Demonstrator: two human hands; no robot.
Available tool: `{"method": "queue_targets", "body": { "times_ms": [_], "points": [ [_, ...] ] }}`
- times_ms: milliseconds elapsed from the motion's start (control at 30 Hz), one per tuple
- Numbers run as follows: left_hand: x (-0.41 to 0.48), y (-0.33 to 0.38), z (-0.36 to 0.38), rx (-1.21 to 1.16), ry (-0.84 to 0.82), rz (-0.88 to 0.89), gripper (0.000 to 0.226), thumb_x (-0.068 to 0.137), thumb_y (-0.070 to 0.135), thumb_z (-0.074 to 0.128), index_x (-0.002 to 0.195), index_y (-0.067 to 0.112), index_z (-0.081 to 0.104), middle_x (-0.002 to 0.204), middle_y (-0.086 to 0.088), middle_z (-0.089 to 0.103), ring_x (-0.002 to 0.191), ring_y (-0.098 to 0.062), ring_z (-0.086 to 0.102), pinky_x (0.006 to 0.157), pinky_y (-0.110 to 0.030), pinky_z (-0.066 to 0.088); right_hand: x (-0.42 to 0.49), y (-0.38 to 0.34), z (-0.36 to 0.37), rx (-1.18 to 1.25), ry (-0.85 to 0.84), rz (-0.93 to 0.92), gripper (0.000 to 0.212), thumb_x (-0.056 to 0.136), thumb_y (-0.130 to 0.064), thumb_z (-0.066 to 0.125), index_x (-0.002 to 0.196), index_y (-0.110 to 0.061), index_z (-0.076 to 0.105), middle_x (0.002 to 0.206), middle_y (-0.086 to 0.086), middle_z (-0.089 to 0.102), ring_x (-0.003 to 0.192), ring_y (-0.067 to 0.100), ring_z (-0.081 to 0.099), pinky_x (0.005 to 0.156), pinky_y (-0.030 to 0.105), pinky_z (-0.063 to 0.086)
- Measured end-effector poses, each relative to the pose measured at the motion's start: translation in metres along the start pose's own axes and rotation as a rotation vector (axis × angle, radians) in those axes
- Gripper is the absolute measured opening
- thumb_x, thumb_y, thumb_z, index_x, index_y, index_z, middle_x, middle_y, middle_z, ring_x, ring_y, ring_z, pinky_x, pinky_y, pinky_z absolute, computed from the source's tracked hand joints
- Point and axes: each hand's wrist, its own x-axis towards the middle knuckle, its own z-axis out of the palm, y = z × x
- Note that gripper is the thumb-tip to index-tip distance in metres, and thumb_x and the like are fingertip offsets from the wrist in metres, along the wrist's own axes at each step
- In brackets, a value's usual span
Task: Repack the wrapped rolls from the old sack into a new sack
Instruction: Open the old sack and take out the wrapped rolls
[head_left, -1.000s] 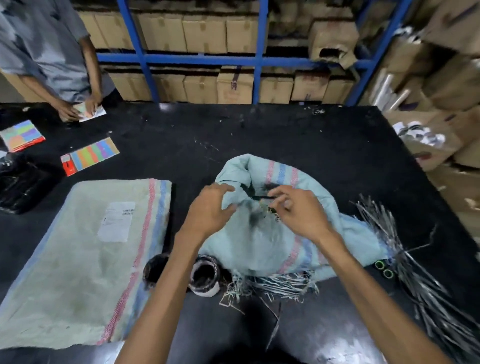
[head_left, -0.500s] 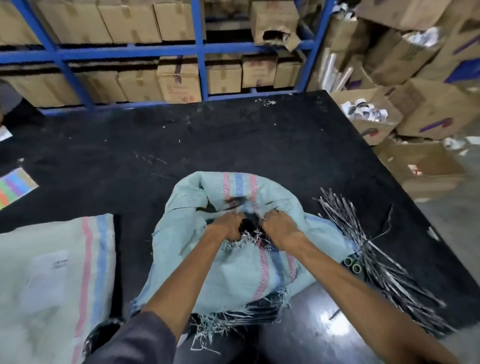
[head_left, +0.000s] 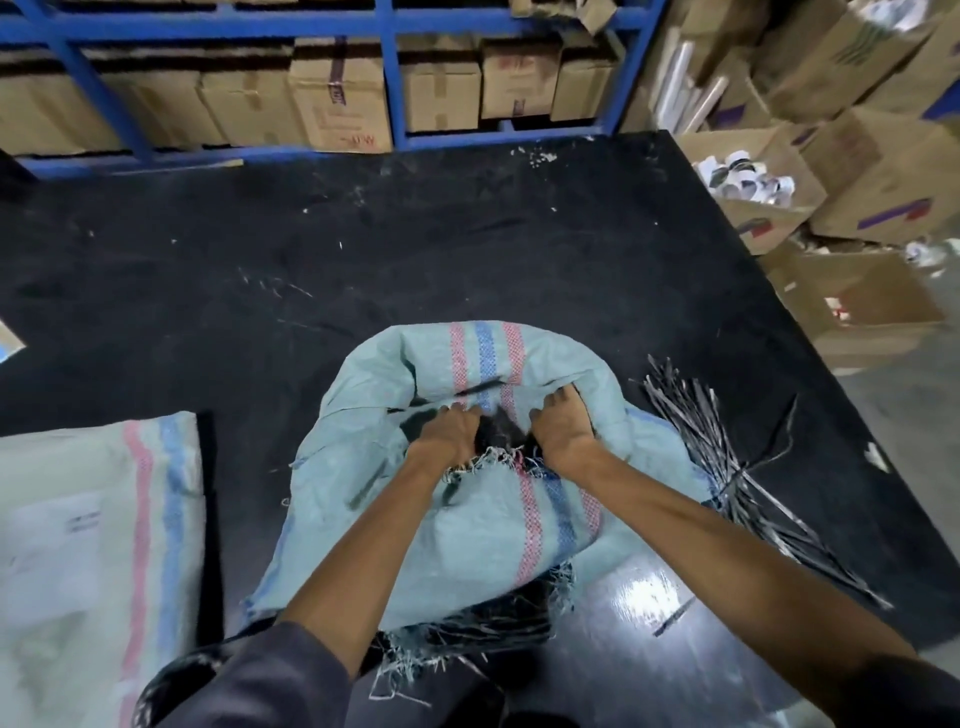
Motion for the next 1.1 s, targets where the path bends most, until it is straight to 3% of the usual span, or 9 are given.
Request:
{"method": "queue_targets", "body": {
  "times_ms": [167,300,367,533,633,733,900,1000,1100],
  "points": [
    [-0.026,-0.010,-0.037,-0.172,0.154,-0.033,0.087,0.058,0.028,0.088,0.136,0.017,0.050,0.117,-0.002,0.062,0.112,-0.024,0.060,0.099,-0.034,0.052,-0.021,0.017,-0.031,0.626,0.149,0.029,0.089,0.080,-0.034,0.075,0.153,-0.014,0.026,0.125,0.008,0.061,0.117,0.028,0.059,0.106,0.044,0.043],
    [-0.066,-0.029,-0.070,-0.276,0.113,0.025,0.127,0.026,0.063,0.091,0.139,0.030,0.044,0.131,0.004,0.055,0.122,-0.020,0.054,0.105,-0.039,0.048,-0.037,0.029,-0.051,1.137,0.170,-0.035,0.094,0.057,-0.040,0.083,0.141,-0.022,0.044,0.118,0.000,0.065,0.109,0.024,0.063,0.101,0.039,0.050],
    [-0.093,-0.031,-0.079,-0.358,0.105,0.051,0.119,0.034,0.058,0.095,0.136,0.030,0.041,0.130,0.007,0.051,0.121,-0.017,0.052,0.107,-0.036,0.045,-0.046,0.031,-0.057,1.395,0.180,-0.129,0.095,0.045,-0.039,0.089,0.133,-0.028,0.055,0.123,-0.007,0.066,0.113,0.017,0.062,0.101,0.033,0.049],
    [-0.143,-0.027,-0.073,-0.826,0.248,0.199,0.106,0.046,0.044,0.099,0.133,0.027,0.041,0.127,0.002,0.060,0.118,-0.013,0.061,0.104,-0.036,0.051,-0.089,0.031,-0.067,1.801,0.172,-0.267,0.047,0.069,-0.015,0.090,0.107,-0.031,0.067,0.103,-0.012,0.073,0.101,0.010,0.069,0.078,0.014,0.050],
    [-0.170,-0.020,-0.070,-1.049,0.412,0.187,0.094,0.059,0.040,0.096,0.133,0.029,0.038,0.127,-0.001,0.063,0.114,-0.013,0.065,0.097,-0.032,0.055,-0.114,0.030,-0.074,1.993,0.272,-0.241,0.060,0.067,-0.022,0.093,0.119,-0.023,0.063,0.107,-0.004,0.075,0.102,0.015,0.071,0.090,0.029,0.056],
    [-0.210,-0.009,-0.076,-1.208,0.607,0.155,0.091,0.068,0.042,0.091,0.135,0.029,0.030,0.133,-0.001,0.055,0.115,-0.010,0.061,0.093,-0.031,0.056,-0.144,0.028,-0.086,2.126,0.342,-0.312,0.080,0.062,-0.033,0.096,0.131,-0.024,0.055,0.113,-0.003,0.075,0.102,0.014,0.073,0.092,0.039,0.059],
    [-0.310,-0.009,-0.066,-1.133,0.809,0.131,0.077,0.071,0.026,0.090,0.132,0.023,0.043,0.121,0.006,0.062,0.100,0.002,0.064,0.073,-0.013,0.052,-0.210,0.002,-0.103,2.087,0.389,-0.477,0.067,0.069,-0.027,0.091,0.127,-0.029,0.056,0.116,-0.004,0.073,0.106,0.012,0.070,0.094,0.034,0.056],
    [-0.377,-0.023,-0.041,-0.948,0.736,0.058,0.074,0.068,0.030,0.092,0.128,0.027,0.049,0.112,0.012,0.062,0.086,0.011,0.063,0.069,-0.012,0.050,-0.243,-0.029,-0.094,1.942,0.306,-0.619,0.070,0.068,-0.030,0.091,0.129,-0.029,0.057,0.119,-0.007,0.071,0.111,0.008,0.067,0.097,0.029,0.052],
    [-0.431,-0.048,0.010,-0.819,0.536,-0.101,0.073,0.063,0.040,0.093,0.122,0.035,0.051,0.107,0.011,0.062,0.089,-0.003,0.065,0.077,-0.023,0.051,-0.267,-0.078,-0.072,1.764,0.142,-0.784,0.081,0.062,-0.033,0.094,0.132,-0.034,0.054,0.121,-0.008,0.071,0.115,0.009,0.066,0.101,0.034,0.051]
  ]
}}
